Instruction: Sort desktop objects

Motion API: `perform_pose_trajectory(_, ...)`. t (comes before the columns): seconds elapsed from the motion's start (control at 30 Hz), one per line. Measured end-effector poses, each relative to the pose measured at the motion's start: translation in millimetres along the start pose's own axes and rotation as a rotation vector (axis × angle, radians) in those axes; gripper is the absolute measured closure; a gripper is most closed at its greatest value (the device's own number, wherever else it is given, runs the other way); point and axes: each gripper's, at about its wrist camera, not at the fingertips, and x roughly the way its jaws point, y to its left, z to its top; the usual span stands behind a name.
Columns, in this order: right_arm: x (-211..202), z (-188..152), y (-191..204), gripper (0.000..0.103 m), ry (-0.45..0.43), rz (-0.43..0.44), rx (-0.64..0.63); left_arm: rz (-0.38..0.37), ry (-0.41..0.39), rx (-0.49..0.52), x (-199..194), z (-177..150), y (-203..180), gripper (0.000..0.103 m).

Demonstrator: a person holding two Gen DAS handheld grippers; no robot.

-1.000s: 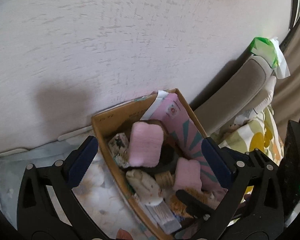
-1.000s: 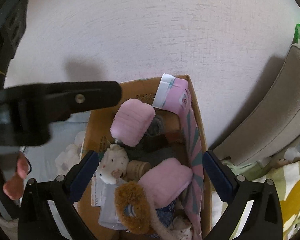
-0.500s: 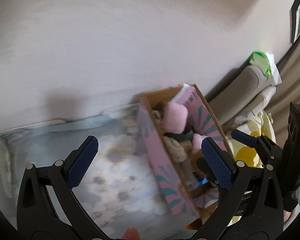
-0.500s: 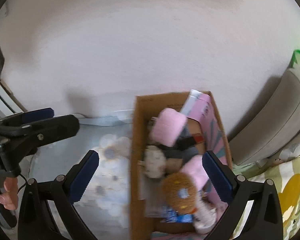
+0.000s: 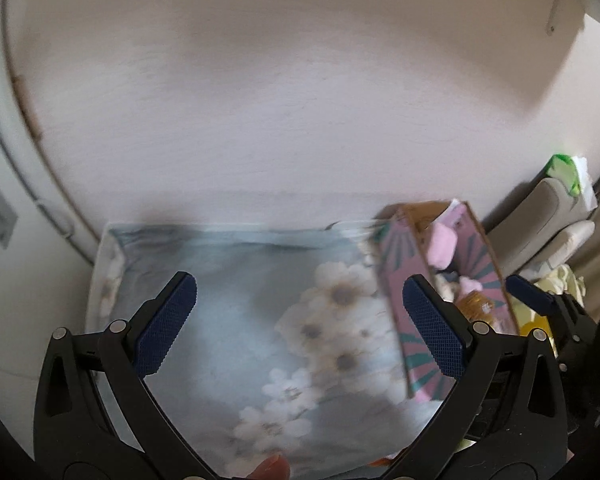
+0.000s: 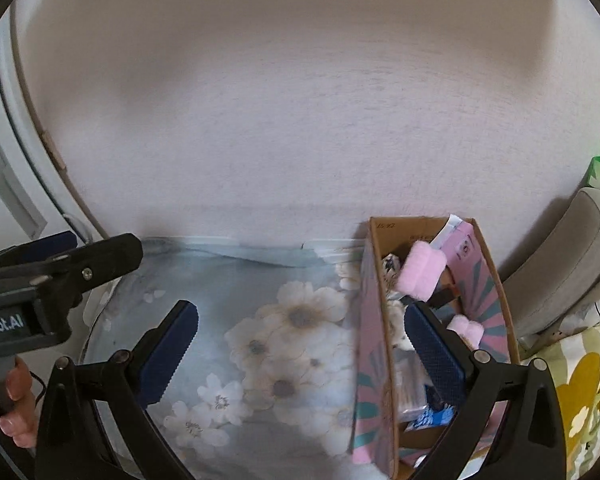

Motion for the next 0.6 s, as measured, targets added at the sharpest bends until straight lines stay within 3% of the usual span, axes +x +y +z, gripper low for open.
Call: perform_pose_trajectory(0.6,-1.4,-19.5,21.2,0.000,0.028,-0.031,-0.023,0.043,0.015,-0.029,-10.7,-25.9,23.7,0.000)
